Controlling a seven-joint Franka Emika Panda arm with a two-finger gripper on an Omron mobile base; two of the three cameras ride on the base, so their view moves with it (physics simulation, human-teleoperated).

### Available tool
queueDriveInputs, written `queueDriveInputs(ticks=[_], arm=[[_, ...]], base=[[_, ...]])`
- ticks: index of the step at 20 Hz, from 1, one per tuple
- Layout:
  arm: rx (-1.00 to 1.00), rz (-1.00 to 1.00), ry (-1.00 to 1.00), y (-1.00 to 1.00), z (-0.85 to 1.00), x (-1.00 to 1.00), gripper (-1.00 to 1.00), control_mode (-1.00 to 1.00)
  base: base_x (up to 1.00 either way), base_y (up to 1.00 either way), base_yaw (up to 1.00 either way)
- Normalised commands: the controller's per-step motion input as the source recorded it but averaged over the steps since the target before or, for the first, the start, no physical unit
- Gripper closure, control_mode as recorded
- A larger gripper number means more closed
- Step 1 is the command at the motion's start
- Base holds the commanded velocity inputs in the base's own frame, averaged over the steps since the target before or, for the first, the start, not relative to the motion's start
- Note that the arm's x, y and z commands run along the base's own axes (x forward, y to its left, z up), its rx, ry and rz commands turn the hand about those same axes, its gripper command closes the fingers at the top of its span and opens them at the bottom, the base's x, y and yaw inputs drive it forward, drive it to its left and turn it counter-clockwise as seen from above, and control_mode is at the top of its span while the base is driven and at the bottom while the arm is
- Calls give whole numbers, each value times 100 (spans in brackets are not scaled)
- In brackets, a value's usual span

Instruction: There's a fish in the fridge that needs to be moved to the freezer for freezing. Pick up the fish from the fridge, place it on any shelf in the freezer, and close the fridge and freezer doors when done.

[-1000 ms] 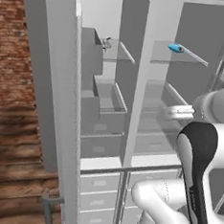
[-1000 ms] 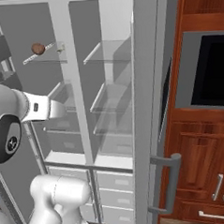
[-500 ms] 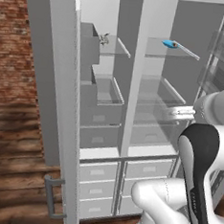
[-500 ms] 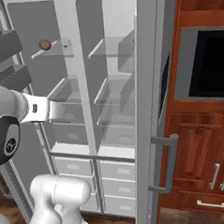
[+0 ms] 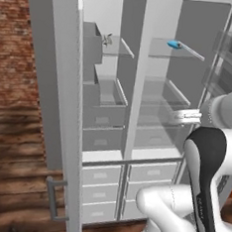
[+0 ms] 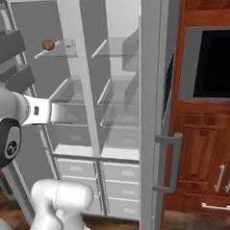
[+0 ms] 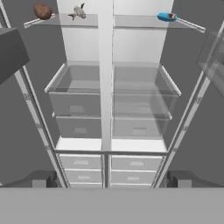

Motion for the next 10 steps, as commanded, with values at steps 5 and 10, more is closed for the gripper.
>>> queueDriveInputs(ticks=[5, 10], arm=[[0, 0, 0, 0, 0, 0, -100, 100], [0, 0, 0, 0, 0, 0, -100, 100]], base=[[-30, 0, 0], [-17, 0, 0]])
